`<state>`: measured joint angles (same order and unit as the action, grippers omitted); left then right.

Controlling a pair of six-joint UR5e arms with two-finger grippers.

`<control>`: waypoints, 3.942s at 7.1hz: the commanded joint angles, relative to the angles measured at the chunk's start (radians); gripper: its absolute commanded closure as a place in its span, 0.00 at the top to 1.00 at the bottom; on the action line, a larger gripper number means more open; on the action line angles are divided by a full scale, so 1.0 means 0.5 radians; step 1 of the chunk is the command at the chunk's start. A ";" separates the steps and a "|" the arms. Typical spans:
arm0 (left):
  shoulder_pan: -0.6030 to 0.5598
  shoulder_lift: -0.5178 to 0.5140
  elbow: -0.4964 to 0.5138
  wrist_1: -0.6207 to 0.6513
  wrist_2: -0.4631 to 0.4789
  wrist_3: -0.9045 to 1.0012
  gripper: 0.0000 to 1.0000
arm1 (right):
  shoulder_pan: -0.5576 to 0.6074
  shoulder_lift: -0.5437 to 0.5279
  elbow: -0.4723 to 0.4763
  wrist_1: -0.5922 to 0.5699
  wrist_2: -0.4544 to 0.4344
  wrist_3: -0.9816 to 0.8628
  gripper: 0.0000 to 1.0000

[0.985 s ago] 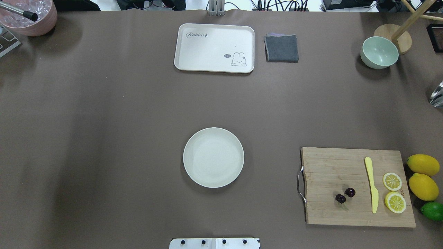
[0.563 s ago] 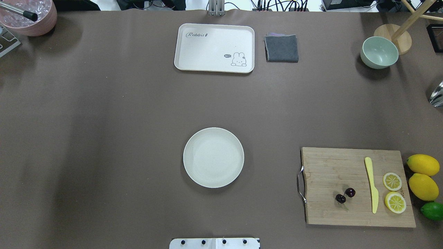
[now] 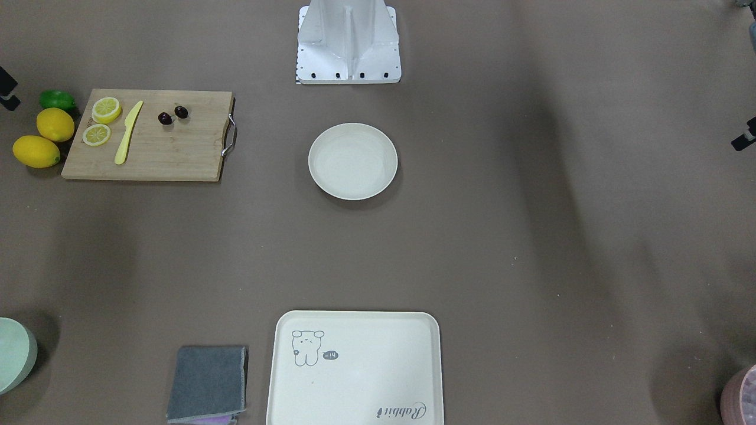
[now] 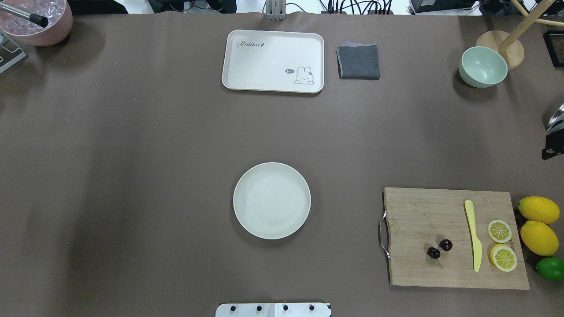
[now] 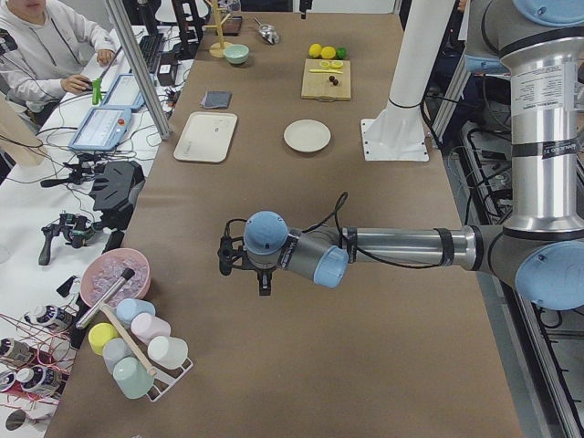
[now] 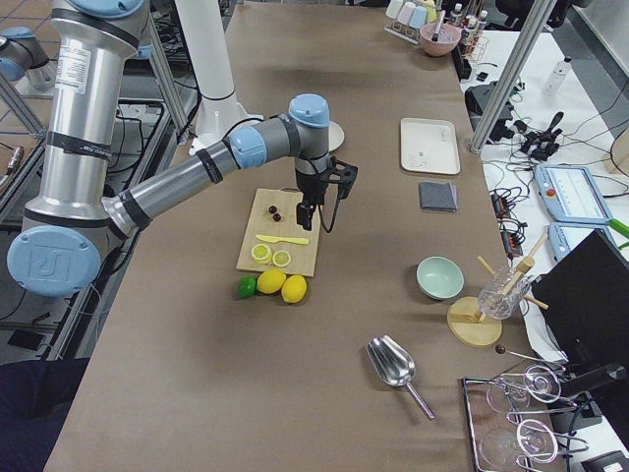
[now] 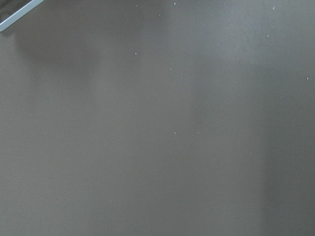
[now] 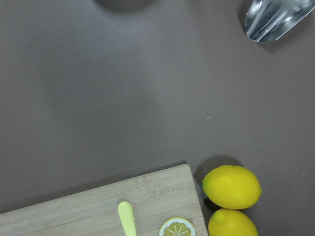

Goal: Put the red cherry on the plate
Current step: 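Lower the right gripper onto the cutting board and grasp the dark cherries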

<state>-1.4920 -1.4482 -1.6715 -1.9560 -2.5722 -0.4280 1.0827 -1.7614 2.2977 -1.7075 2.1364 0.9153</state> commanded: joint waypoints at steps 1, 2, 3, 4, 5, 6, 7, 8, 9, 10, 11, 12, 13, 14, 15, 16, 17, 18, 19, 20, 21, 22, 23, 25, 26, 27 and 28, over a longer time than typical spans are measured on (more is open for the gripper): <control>0.002 0.000 -0.001 -0.003 0.002 0.000 0.97 | -0.391 0.071 0.000 0.062 -0.195 0.185 1.00; 0.002 -0.003 -0.001 -0.003 -0.001 0.000 0.97 | -0.623 0.144 0.004 0.071 -0.299 0.398 1.00; -0.001 0.000 -0.010 -0.003 -0.001 0.000 0.97 | -0.868 0.269 0.000 0.071 -0.418 0.764 1.00; -0.004 0.012 -0.035 -0.003 -0.001 0.000 0.97 | -1.086 0.353 0.000 0.071 -0.583 1.090 1.00; -0.007 0.018 -0.062 0.000 -0.001 0.000 0.97 | -1.228 0.366 0.000 0.071 -0.685 1.306 1.00; -0.010 0.019 -0.072 0.000 -0.001 0.000 0.97 | -1.321 0.348 -0.015 0.101 -0.802 1.475 1.00; -0.010 0.019 -0.072 0.000 -0.001 0.000 0.97 | -1.389 0.265 -0.033 0.229 -0.873 1.653 1.00; -0.010 0.016 -0.072 0.003 -0.001 0.000 0.97 | -1.435 0.067 -0.039 0.489 -0.931 1.767 1.00; -0.010 0.019 -0.084 0.003 -0.001 0.000 0.97 | -1.514 -0.214 -0.124 0.971 -1.041 1.911 1.00; -0.010 0.016 -0.090 0.003 -0.001 0.000 0.97 | -1.570 -0.275 -0.259 1.179 -1.124 2.000 1.00; -0.010 0.015 -0.108 0.003 0.002 0.000 0.97 | -1.601 -0.269 -0.279 1.188 -1.171 2.065 0.99; -0.010 0.015 -0.118 0.006 0.002 -0.003 0.97 | -1.659 -0.263 -0.279 1.185 -1.201 2.132 0.98; -0.010 0.015 -0.118 0.003 0.005 -0.003 0.97 | -1.696 -0.263 -0.276 1.179 -1.244 2.148 0.96; -0.010 0.019 -0.118 0.003 0.005 -0.003 0.97 | -1.708 -0.230 -0.282 1.124 -1.254 2.167 0.95; -0.010 0.019 -0.121 0.006 0.005 0.000 0.97 | -1.745 -0.144 -0.276 1.008 -1.296 2.237 0.93; -0.010 0.019 -0.121 0.003 0.005 -0.003 0.98 | -1.776 -0.116 -0.254 0.958 -1.306 2.268 0.88; -0.010 0.019 -0.124 0.003 0.005 0.000 0.98 | -1.794 -0.122 -0.254 0.958 -1.336 2.277 0.73; -0.010 0.019 -0.130 0.003 0.005 0.000 0.97 | -1.816 -0.125 -0.254 0.955 -1.352 2.280 0.64; -0.010 0.016 -0.130 0.003 0.005 -0.003 0.97 | -1.849 -0.131 -0.257 0.954 -1.385 2.286 0.62; -0.010 0.012 -0.130 0.003 0.005 0.000 0.97 | -1.865 -0.140 -0.254 0.954 -1.395 2.296 0.56; -0.010 0.015 -0.136 0.003 0.005 0.000 0.98 | -1.871 -0.146 -0.254 0.954 -1.404 2.296 0.48; -0.010 0.019 -0.151 0.003 0.005 0.000 0.97 | -1.877 -0.159 -0.254 0.954 -1.410 2.296 0.26; -0.013 0.019 -0.151 0.003 0.005 0.000 0.97 | -1.892 -0.162 -0.254 0.954 -1.426 2.296 0.04; -0.026 0.022 -0.167 0.003 0.005 0.000 0.97 | -1.911 -0.183 -0.221 0.945 -1.438 2.290 0.00; -0.026 0.028 -0.176 0.003 0.005 0.000 0.97 | -1.911 -0.199 -0.111 0.854 -1.423 2.271 0.00; -0.026 0.031 -0.179 0.003 0.002 0.000 0.97 | -1.893 -0.199 0.081 0.677 -1.362 2.259 0.00; -0.026 0.031 -0.179 0.003 0.002 0.000 0.97 | -1.801 -0.187 0.275 0.511 -1.231 2.198 0.00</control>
<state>-1.5044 -1.4337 -1.7599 -1.9543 -2.5704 -0.4280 0.1450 -1.8577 2.3245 -1.3557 1.4611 2.0404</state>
